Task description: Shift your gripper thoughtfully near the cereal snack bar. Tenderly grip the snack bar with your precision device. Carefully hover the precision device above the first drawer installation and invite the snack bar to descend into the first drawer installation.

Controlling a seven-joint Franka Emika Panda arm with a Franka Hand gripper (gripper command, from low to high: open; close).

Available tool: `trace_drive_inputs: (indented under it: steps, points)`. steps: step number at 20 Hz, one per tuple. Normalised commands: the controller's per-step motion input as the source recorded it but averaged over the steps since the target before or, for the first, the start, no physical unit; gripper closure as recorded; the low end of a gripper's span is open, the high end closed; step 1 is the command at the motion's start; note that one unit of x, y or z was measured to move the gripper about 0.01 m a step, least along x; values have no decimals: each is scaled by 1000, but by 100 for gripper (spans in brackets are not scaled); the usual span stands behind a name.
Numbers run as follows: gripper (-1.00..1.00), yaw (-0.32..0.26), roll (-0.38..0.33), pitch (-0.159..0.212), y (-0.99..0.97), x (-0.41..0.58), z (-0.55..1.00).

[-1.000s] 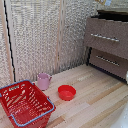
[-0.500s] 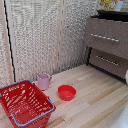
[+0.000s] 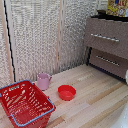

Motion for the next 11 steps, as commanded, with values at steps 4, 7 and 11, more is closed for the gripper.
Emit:
trace_drive_inputs:
  steps: [4, 7, 11]
  points:
    - [-100, 0, 0, 5, 0, 209, -57]
    - [-100, 23, -2, 22, 0, 247, 67]
    - [-100, 103, -5, 82, 66, 304, 218]
